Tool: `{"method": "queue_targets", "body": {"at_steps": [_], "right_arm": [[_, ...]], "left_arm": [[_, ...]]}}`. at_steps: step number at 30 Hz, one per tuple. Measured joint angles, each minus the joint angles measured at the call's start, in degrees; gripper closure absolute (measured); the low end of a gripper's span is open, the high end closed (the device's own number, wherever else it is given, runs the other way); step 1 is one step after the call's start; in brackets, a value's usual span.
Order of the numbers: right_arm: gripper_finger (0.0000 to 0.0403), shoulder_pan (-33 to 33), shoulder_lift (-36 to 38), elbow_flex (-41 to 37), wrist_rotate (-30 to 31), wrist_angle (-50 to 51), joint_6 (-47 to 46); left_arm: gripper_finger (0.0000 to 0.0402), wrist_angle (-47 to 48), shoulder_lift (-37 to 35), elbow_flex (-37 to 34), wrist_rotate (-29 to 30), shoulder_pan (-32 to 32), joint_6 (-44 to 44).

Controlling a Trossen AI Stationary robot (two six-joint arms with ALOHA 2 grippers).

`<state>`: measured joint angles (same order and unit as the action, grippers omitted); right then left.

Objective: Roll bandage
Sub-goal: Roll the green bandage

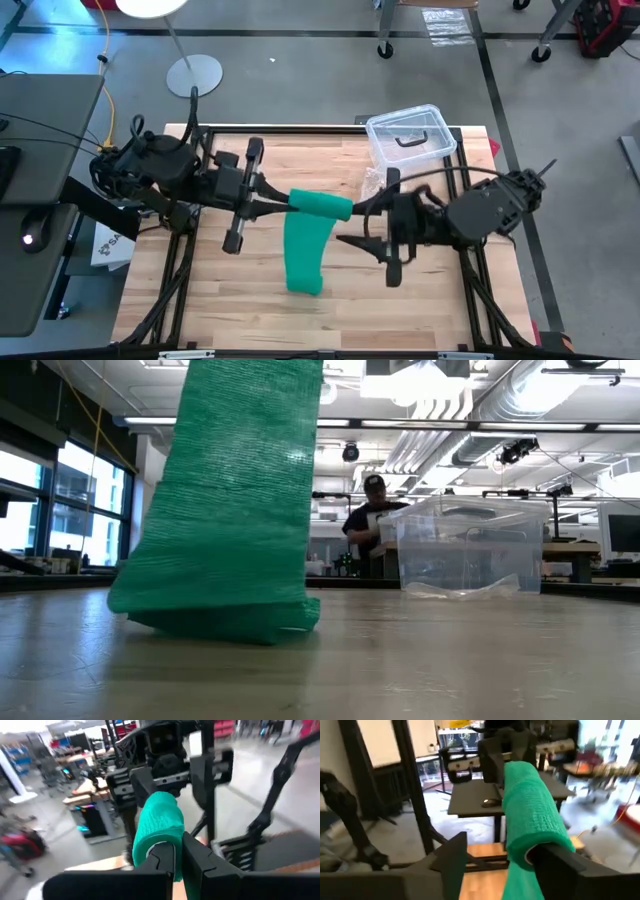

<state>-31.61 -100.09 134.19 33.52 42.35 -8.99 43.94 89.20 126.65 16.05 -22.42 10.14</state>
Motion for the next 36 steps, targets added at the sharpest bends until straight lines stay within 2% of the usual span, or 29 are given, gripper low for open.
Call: {"method": "queue_targets", "body": {"at_steps": [3,9,15,24,28,30,36], "right_arm": [[0.0185,0.6,0.8,0.0,-1.4,1.3,-6.2],[0.0183,3.8,1.7,0.0,-8.2,1.3,-16.1],[0.0202,7.2,1.3,0.0,-12.8,1.3,-20.9],[0.0328,9.5,1.2,0.0,-15.8,-0.9,-19.2],[0.0383,9.5,1.2,0.0,-14.9,-1.0,-15.7],[0.0397,9.5,1.2,0.0,-14.4,-1.1,-14.4],[0.0399,9.5,1.2,0.0,-14.0,-1.2,-13.0]], "left_arm": [[0.0396,0.9,-0.1,0.0,0.7,-1.2,7.9],[0.0396,2.4,-0.4,0.0,4.0,-4.2,22.2],[0.0393,3.4,-0.5,0.0,7.0,-6.0,26.4],[0.039,3.2,-0.6,0.1,8.9,-6.6,25.8],[0.0384,3.1,-0.5,0.1,10.1,-6.6,18.4],[0.0372,3.4,-0.5,0.1,10.4,-6.3,14.2],[0.0307,3.7,-0.4,0.1,9.0,-6.2,6.0]]}}
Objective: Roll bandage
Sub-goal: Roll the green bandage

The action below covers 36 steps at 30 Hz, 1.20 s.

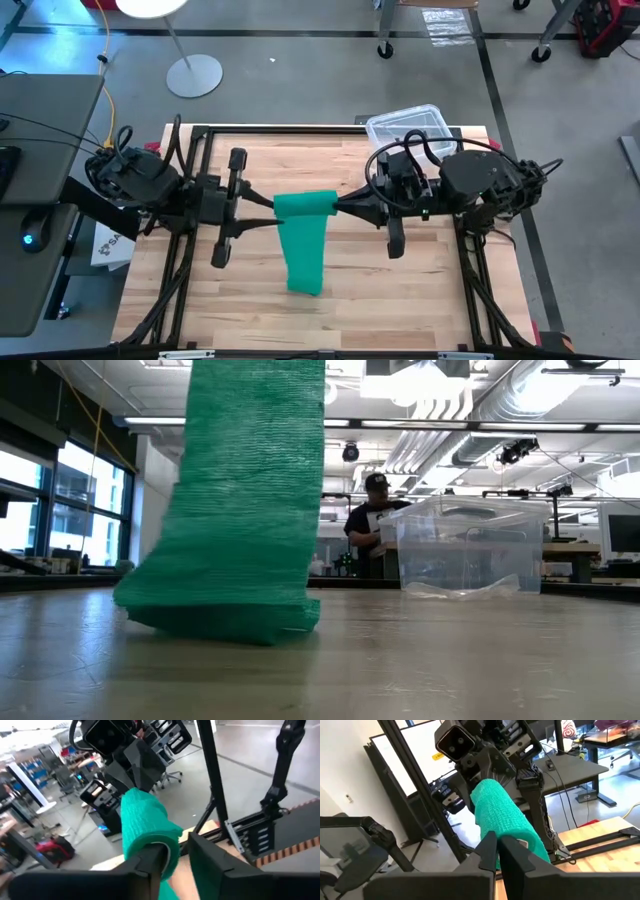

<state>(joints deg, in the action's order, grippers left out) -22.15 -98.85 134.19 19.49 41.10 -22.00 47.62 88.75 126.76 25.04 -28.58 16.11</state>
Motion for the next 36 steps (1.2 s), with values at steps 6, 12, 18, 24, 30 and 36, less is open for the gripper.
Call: {"method": "queue_targets", "body": {"at_steps": [6,12,18,24,30,36], "right_arm": [[0.038,0.0,0.0,0.0,-0.6,0.3,-1.9],[0.0289,0.1,0.0,0.0,-2.5,1.5,-6.8],[0.0221,0.0,0.0,0.0,-3.5,0.0,-6.5],[0.0213,0.1,-0.1,0.0,-6.1,-1.7,-7.6],[0.0212,0.0,0.3,0.0,-1.4,-0.5,-4.4],[0.0213,-2.9,0.1,-0.1,3.1,-4.7,13.3]], "left_arm": [[0.0319,0.3,0.0,0.0,3.3,-0.8,4.7],[0.0391,0.3,-0.1,-0.1,5.5,-1.2,9.8],[0.0391,-0.9,-0.1,-0.1,6.1,-1.2,15.1],[0.0396,-1.3,-0.2,-0.1,6.8,-1.3,17.0],[0.0398,-2.8,-0.6,-0.1,7.6,-1.1,15.5],[0.0399,-4.5,-5.0,-0.1,1.2,0.6,4.8]]}}
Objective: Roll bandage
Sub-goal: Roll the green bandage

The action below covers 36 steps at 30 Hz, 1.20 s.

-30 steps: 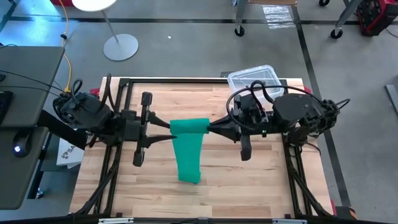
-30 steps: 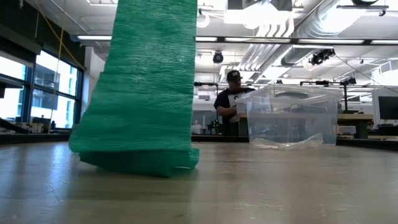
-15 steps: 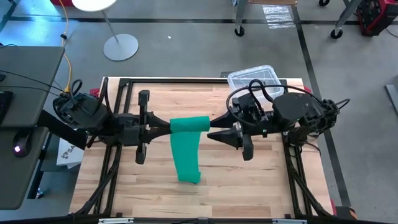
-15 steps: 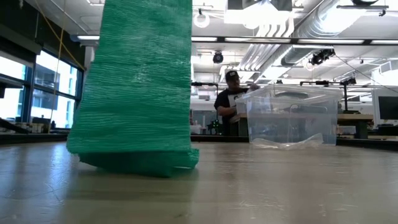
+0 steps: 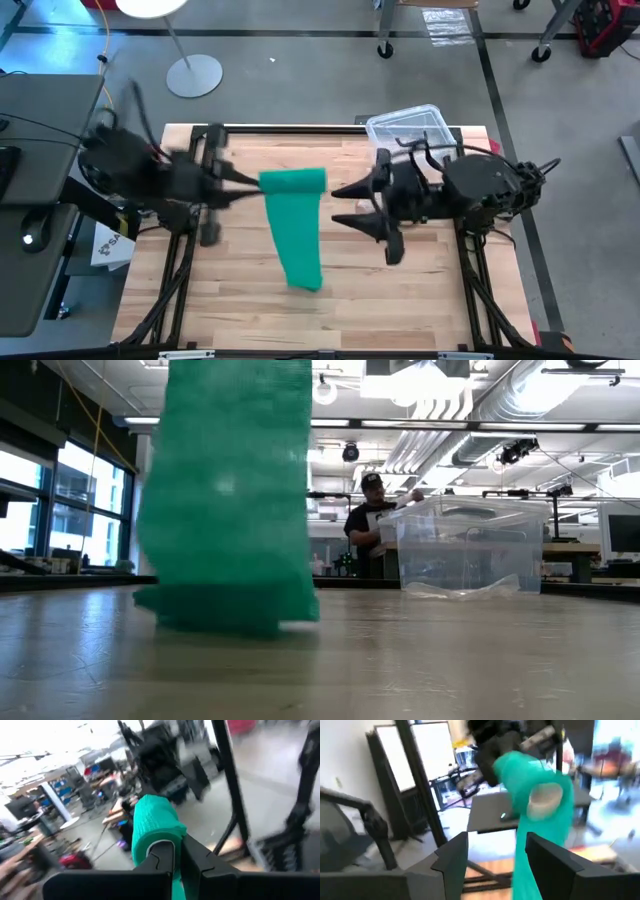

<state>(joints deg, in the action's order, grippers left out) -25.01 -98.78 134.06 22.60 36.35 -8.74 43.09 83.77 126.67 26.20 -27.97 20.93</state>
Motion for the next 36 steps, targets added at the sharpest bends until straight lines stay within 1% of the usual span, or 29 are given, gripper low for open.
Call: {"method": "queue_targets", "body": {"at_steps": [4,7,10,14,17,21,24,28,33,36], "right_arm": [[0.0213,-2.4,0.0,0.0,5.1,-6.2,11.1],[0.0212,-3.4,-0.9,0.0,8.6,-11.1,17.1],[0.0206,-3.9,-2.0,0.0,8.7,-13.5,20.1],[0.0185,-3.9,-3.4,0.0,8.4,-15.3,24.1],[0.017,-3.9,-4.1,0.0,8.3,-16.1,25.6],[0.0167,-4.2,-4.5,0.0,8.2,-17.0,29.1],[0.0166,-4.3,-4.5,0.0,9.0,-17.3,28.7],[0.0166,-4.3,-4.5,0.0,8.7,-17.2,28.3],[0.0167,-4.4,-4.4,0.1,8.9,-15.1,27.8],[0.0167,-4.8,-4.3,0.1,8.9,-13.1,29.1]], "left_arm": [[0.0399,-1.0,-2.4,0.2,-5.0,0.6,-2.6],[0.0399,-1.9,-2.8,0.0,-8.4,0.6,-2.9],[0.0399,-3.9,-2.8,0.0,-10.8,0.6,-2.8],[0.0399,-4.2,-2.6,0.1,-10.9,0.6,-2.8],[0.0399,-4.0,-1.9,0.0,-10.7,0.8,-3.3],[0.0399,-3.8,-1.1,0.0,-10.7,1.7,-4.4],[0.0399,-3.9,-0.5,0.0,-10.6,1.7,-4.9],[0.0398,-3.8,0.7,0.0,-10.6,1.7,-4.9],[0.0397,-3.9,1.5,0.0,-10.5,1.7,-6.7],[0.0397,-3.8,1.5,0.0,-10.5,1.7,-8.6]]}}
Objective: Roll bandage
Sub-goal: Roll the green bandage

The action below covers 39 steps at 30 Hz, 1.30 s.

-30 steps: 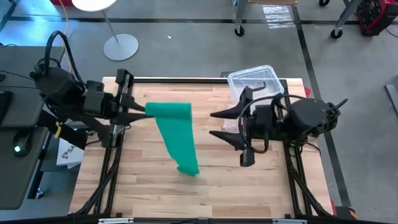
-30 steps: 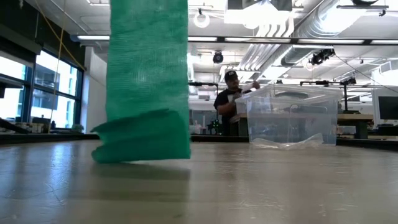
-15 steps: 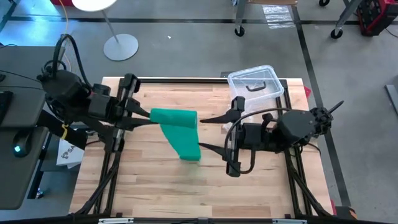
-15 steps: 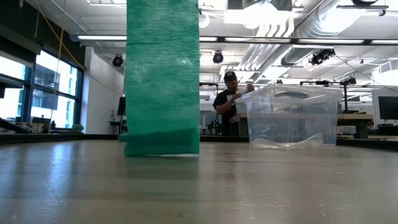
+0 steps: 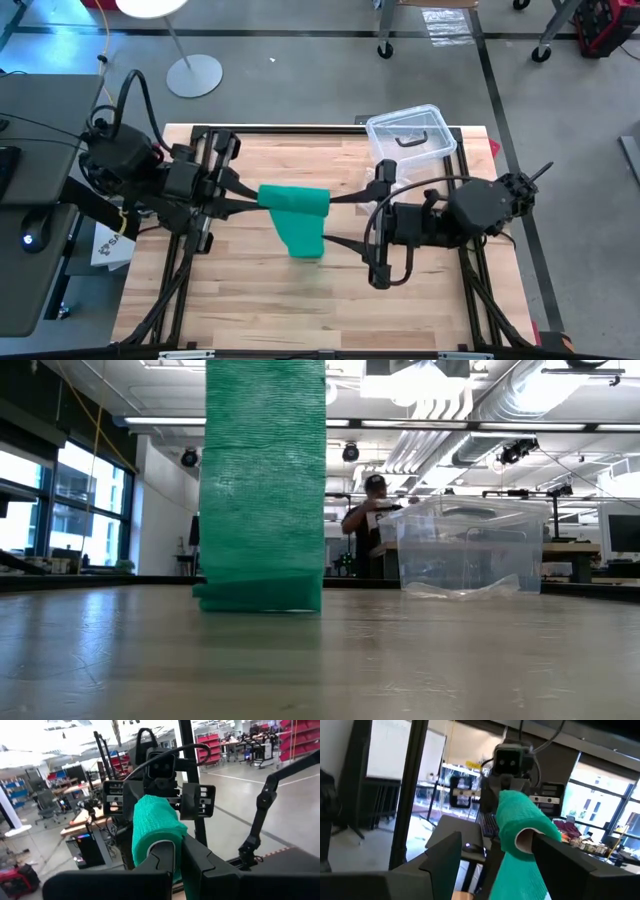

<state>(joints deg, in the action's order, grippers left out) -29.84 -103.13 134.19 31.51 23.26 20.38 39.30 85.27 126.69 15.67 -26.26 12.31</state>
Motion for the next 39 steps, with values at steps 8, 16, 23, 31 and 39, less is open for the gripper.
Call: {"method": "queue_targets", "body": {"at_steps": [8,16,23,31,39], "right_arm": [[0.0167,-0.6,0.0,0.0,2.0,4.1,1.0],[0.0167,-0.3,0.3,0.0,2.5,8.1,-6.4],[0.0178,-0.3,0.3,0.1,1.9,11.5,-17.2],[0.0333,-0.1,0.1,0.0,5.9,11.6,-17.4],[0.0384,-0.2,0.1,0.0,7.2,11.7,-9.3]], "left_arm": [[0.0396,0.9,0.9,0.0,3.0,0.5,-6.3],[0.0395,1.9,4.3,0.2,2.9,0.7,-4.9],[0.0394,5.0,4.6,0.2,2.6,0.5,1.2],[0.0393,6.8,4.8,0.1,2.2,-1.1,9.3],[0.0329,8.7,4.5,0.0,3.6,-0.9,1.9]]}}
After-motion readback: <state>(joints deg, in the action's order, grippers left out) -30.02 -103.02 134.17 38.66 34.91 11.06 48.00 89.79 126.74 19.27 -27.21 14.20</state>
